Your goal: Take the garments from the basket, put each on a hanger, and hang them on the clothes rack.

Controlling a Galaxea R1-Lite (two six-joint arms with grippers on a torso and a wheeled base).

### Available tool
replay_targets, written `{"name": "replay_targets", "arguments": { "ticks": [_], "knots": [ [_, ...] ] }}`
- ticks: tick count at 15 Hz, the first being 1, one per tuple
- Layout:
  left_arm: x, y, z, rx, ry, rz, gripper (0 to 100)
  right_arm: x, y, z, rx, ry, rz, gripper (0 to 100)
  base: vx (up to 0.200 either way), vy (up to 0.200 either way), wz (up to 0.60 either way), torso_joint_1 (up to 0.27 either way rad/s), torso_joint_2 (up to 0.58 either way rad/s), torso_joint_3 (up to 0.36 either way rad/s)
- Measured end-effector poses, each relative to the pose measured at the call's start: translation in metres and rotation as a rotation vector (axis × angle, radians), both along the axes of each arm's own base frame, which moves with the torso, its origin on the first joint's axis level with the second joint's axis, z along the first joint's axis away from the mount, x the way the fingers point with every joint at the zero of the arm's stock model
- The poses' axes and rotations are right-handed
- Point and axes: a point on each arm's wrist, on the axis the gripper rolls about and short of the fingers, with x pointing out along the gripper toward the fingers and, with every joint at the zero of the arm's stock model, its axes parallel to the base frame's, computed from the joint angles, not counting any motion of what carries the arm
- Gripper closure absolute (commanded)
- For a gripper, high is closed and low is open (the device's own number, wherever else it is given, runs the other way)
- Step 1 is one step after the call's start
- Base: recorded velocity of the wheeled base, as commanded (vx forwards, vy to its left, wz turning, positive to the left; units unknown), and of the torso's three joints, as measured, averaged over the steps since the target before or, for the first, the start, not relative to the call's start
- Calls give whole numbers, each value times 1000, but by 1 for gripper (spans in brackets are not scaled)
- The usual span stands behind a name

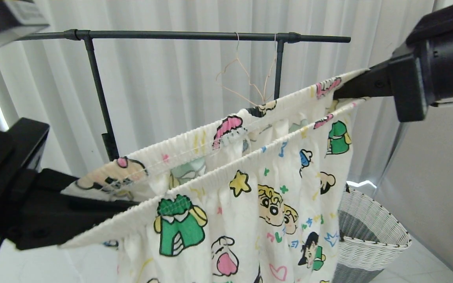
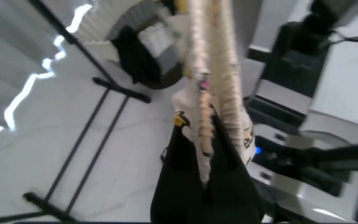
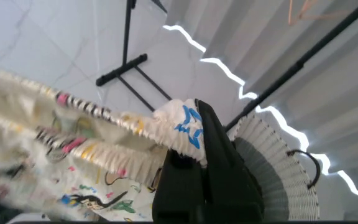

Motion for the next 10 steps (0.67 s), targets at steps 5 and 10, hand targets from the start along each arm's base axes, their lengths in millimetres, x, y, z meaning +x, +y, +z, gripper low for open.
{"name": "replay_targets", "arguments": {
  "ticks": [5,10],
  "knots": [
    [-15,3,1,-15,2,-48,100,8,11,-5,-43,23,6,100,0,0,0,0,0,0],
    [24,-27,15,-133,-210,138,100,-22,-28,-1,-122,83,1,100,0,0,0,0,0,0]
  ]
}}
